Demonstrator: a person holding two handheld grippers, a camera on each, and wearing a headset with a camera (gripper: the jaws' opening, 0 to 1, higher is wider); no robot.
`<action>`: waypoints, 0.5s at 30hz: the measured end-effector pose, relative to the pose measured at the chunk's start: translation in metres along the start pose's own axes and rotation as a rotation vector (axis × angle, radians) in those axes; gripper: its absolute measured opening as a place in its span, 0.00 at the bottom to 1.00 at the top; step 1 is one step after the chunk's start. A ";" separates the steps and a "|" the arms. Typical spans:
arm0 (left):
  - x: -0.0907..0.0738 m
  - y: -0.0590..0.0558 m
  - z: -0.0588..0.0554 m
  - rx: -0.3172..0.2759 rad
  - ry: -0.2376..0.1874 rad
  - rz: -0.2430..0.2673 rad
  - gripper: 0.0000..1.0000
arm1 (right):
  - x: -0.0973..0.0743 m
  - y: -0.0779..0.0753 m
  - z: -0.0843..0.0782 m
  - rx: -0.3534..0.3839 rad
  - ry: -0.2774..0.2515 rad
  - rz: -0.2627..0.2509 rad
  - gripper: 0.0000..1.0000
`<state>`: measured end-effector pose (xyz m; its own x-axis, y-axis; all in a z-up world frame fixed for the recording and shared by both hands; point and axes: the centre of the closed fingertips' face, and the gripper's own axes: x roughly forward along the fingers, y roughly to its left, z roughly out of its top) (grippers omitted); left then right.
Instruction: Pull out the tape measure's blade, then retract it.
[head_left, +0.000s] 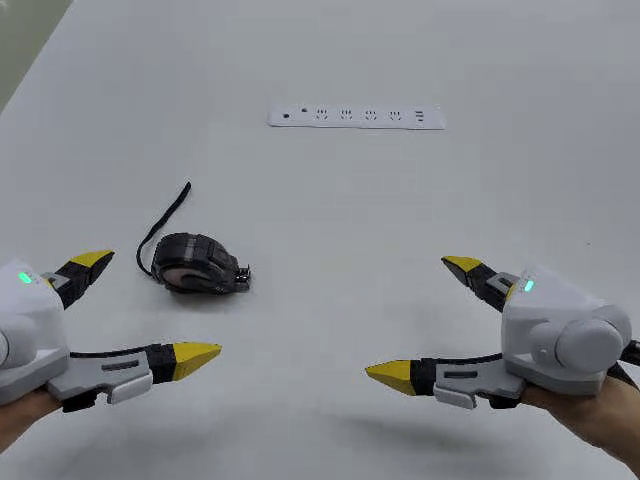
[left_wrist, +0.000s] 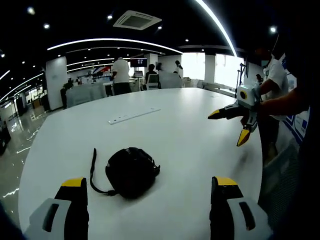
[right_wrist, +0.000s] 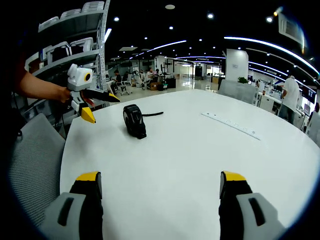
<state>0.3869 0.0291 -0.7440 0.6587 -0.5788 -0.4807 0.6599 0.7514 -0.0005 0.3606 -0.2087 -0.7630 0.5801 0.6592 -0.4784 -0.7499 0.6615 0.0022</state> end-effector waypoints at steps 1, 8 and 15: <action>-0.001 0.001 0.000 -0.005 -0.001 0.004 1.00 | -0.001 0.001 -0.001 -0.001 0.001 -0.001 1.00; -0.007 0.000 -0.002 -0.023 -0.013 0.005 1.00 | -0.005 0.003 0.000 -0.003 -0.008 -0.011 1.00; -0.014 0.001 -0.006 -0.030 -0.019 0.002 1.00 | -0.006 -0.002 0.007 0.026 -0.041 -0.027 1.00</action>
<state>0.3765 0.0396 -0.7426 0.6669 -0.5829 -0.4641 0.6476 0.7615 -0.0259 0.3607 -0.2120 -0.7542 0.6131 0.6544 -0.4426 -0.7255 0.6881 0.0124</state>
